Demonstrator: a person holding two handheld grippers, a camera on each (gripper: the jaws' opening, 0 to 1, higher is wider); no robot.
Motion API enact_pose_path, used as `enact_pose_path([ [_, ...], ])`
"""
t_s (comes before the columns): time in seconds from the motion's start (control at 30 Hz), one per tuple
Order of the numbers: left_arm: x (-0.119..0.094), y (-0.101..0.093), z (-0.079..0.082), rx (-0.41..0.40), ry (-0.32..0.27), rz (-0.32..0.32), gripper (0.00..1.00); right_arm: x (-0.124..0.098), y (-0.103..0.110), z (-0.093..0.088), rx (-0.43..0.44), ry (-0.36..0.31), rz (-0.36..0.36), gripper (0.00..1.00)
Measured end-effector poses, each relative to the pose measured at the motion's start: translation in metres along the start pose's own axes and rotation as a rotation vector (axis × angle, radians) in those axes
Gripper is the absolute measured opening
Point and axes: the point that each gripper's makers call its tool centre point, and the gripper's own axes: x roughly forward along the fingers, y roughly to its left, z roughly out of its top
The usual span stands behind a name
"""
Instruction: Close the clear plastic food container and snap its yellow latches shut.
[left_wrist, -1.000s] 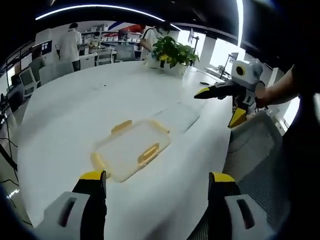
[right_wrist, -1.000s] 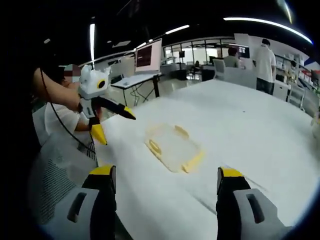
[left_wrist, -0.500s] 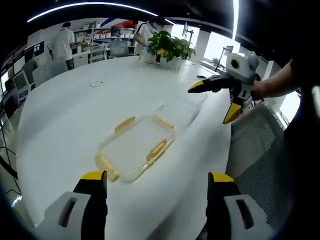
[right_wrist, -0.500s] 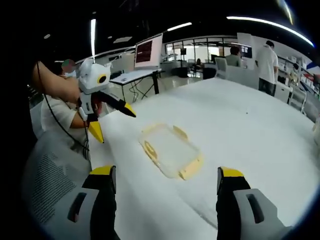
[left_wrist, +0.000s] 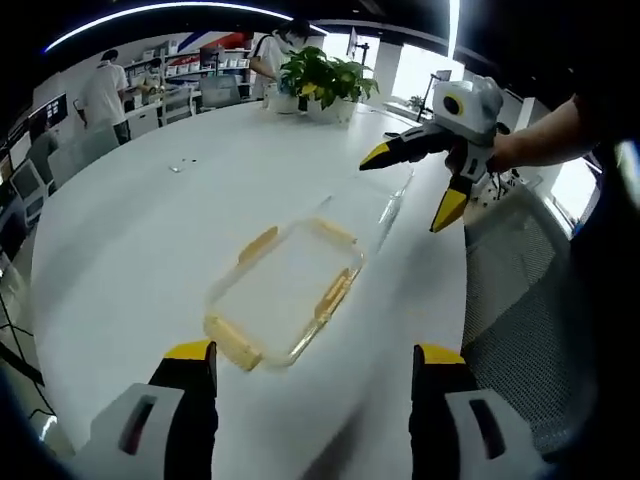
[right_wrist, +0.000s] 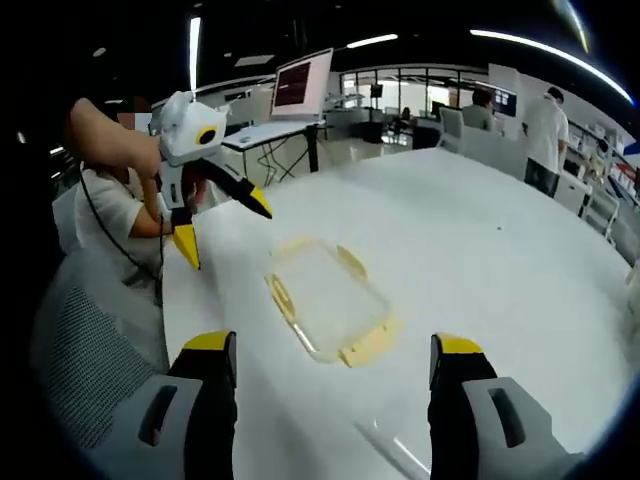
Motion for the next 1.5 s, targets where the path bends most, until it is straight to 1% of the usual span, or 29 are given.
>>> enact_pose_path([
  [0.07, 0.002, 0.004, -0.002, 0.011, 0.010, -0.003, 0.76, 0.002, -0.001, -0.002, -0.031, 0.025, 0.005, 0.73],
  [0.1, 0.002, 0.005, -0.002, 0.014, 0.014, -0.007, 0.76, 0.005, -0.001, -0.002, -0.035, 0.032, 0.010, 0.73],
  [0.27, 0.004, 0.016, -0.004, 0.030, 0.028, -0.001, 0.76, 0.015, -0.003, -0.002, -0.029, 0.046, 0.028, 0.76],
  [0.47, 0.007, 0.026, -0.001, 0.040, 0.040, -0.002, 0.76, 0.025, -0.005, -0.004, -0.042, 0.077, 0.036, 0.76],
  [0.6, 0.009, 0.031, 0.001, 0.061, 0.048, -0.007, 0.76, 0.031, -0.012, -0.004, -0.059, 0.102, 0.028, 0.75],
  [0.73, 0.015, 0.035, -0.003, 0.081, 0.073, -0.023, 0.74, 0.036, -0.019, -0.008, -0.087, 0.144, 0.027, 0.73],
  [0.8, 0.016, 0.036, -0.003, 0.091, 0.081, -0.029, 0.73, 0.040, -0.019, -0.008, -0.115, 0.159, 0.043, 0.73],
  [0.83, 0.017, 0.037, -0.002, 0.101, 0.084, -0.028, 0.73, 0.041, -0.019, -0.010, -0.135, 0.177, 0.057, 0.73],
  [0.93, 0.018, 0.039, -0.001, 0.107, 0.090, -0.034, 0.73, 0.045, -0.019, -0.012, -0.166, 0.204, 0.081, 0.73],
  [0.97, 0.019, 0.040, -0.002, 0.111, 0.094, -0.036, 0.73, 0.046, -0.019, -0.013, -0.179, 0.222, 0.091, 0.73],
  [1.07, 0.021, 0.043, -0.005, 0.132, 0.114, -0.040, 0.73, 0.049, -0.020, -0.015, -0.194, 0.243, 0.112, 0.73],
  [1.2, 0.023, 0.048, -0.004, 0.156, 0.124, -0.051, 0.72, 0.053, -0.023, -0.017, -0.226, 0.270, 0.136, 0.72],
  [1.3, 0.026, 0.051, -0.006, 0.178, 0.143, -0.056, 0.71, 0.055, -0.026, -0.021, -0.253, 0.300, 0.145, 0.71],
  [1.4, 0.029, 0.051, -0.009, 0.207, 0.165, -0.071, 0.70, 0.057, -0.030, -0.029, -0.264, 0.343, 0.161, 0.71],
  [1.5, 0.032, 0.050, -0.010, 0.225, 0.180, -0.089, 0.70, 0.058, -0.031, -0.032, -0.282, 0.370, 0.175, 0.69],
])
